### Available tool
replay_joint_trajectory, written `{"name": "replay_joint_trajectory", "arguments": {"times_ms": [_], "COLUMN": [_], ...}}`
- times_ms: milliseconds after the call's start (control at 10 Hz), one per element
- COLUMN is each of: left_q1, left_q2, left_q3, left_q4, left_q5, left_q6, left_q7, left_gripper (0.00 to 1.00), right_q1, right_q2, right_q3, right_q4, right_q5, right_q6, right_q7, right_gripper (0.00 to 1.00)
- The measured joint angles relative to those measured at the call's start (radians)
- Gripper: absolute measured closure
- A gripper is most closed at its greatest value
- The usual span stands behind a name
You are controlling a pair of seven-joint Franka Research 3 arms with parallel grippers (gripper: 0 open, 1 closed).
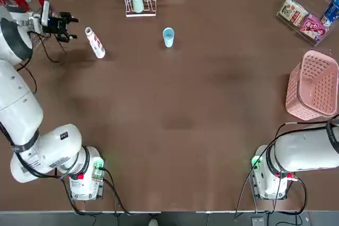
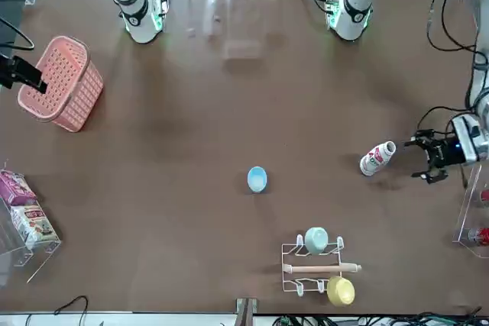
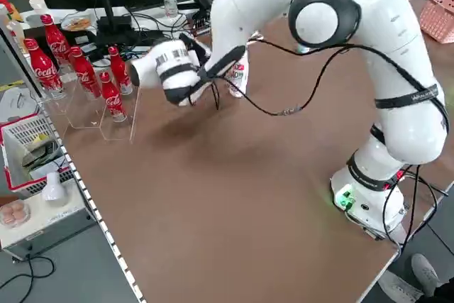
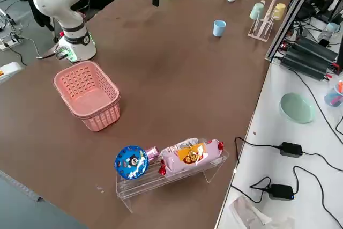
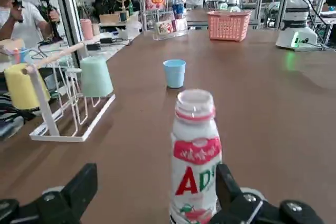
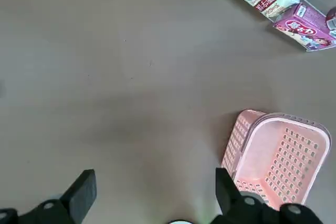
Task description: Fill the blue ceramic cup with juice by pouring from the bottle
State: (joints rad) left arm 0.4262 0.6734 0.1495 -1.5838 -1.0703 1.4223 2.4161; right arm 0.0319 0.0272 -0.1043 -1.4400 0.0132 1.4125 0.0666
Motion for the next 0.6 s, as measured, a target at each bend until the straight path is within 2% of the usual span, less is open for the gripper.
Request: {"name": "replay_joint_trajectory", "arguments": {"times_ms": [300,600], "left_q1": [-0.027,-0.123], "left_q2": [-0.147,-0.293], "left_q3": [-0.004,-0.010], "left_q4": [0.008,0.009], "left_q5": [0.106,0.241], "left_q6": [0.025,0.108], "left_q7": [-0.292,-0.697], "left_gripper": [0.00,0.00], "right_q1": [-0.002,-0.002], "right_q2": [-0.016,-0.032], "right_q3": [-0.002,-0.007], "right_q4": [-0.004,-0.043], "right_q5": [0.000,0.000], "right_q6": [0.001,0.025], "right_q7": [0.000,-0.001], "right_gripper": [0.00,0.00]}}
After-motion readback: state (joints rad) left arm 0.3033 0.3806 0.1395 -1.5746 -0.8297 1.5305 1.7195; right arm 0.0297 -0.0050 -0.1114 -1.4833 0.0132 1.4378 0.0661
